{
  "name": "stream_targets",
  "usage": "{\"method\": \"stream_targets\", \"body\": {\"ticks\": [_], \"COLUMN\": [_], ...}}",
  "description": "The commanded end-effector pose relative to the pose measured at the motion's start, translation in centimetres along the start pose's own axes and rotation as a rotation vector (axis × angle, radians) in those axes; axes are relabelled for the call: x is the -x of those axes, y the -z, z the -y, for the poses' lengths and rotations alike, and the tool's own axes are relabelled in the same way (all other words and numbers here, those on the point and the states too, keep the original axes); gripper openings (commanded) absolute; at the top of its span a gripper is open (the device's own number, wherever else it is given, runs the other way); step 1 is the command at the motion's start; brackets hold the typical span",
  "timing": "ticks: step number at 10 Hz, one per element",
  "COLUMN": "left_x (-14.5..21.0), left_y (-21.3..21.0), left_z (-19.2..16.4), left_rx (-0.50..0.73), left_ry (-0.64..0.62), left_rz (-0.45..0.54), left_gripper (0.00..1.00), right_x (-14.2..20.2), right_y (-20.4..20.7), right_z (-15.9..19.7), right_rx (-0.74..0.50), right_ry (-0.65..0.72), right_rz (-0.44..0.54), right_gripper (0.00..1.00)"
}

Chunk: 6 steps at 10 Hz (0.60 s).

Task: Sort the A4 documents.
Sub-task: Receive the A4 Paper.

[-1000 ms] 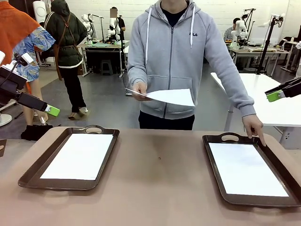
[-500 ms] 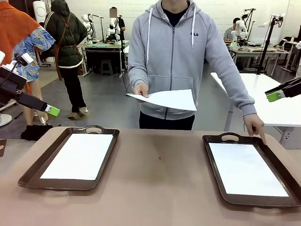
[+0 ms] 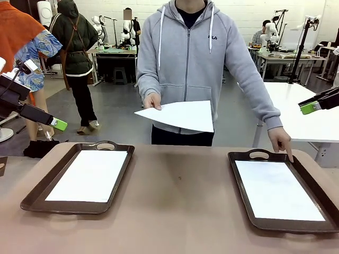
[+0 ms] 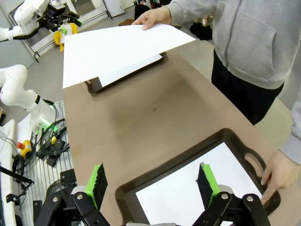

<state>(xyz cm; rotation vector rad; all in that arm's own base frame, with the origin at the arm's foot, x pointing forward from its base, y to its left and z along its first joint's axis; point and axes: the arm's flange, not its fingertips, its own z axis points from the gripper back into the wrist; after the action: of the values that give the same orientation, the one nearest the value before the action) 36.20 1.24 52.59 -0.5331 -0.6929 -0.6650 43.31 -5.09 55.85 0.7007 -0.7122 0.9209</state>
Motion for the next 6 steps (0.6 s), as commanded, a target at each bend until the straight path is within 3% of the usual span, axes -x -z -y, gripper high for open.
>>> {"method": "stream_targets", "body": {"ticks": [1,6], "left_x": [0.00,0.00], "left_y": [0.05,0.05], "left_z": [-0.04,-0.04], "left_rx": [0.006,0.006], "left_ry": [0.001,0.001], "left_rz": [0.005,0.005], "left_gripper": [1.00,1.00], "right_x": [0.03,0.03], "right_y": [0.04,0.04], "right_z": [0.00,0.00], "right_rx": [-0.001,-0.001], "right_ry": [0.000,0.000], "right_rz": [0.000,0.000], "right_gripper": [1.00,1.00]}}
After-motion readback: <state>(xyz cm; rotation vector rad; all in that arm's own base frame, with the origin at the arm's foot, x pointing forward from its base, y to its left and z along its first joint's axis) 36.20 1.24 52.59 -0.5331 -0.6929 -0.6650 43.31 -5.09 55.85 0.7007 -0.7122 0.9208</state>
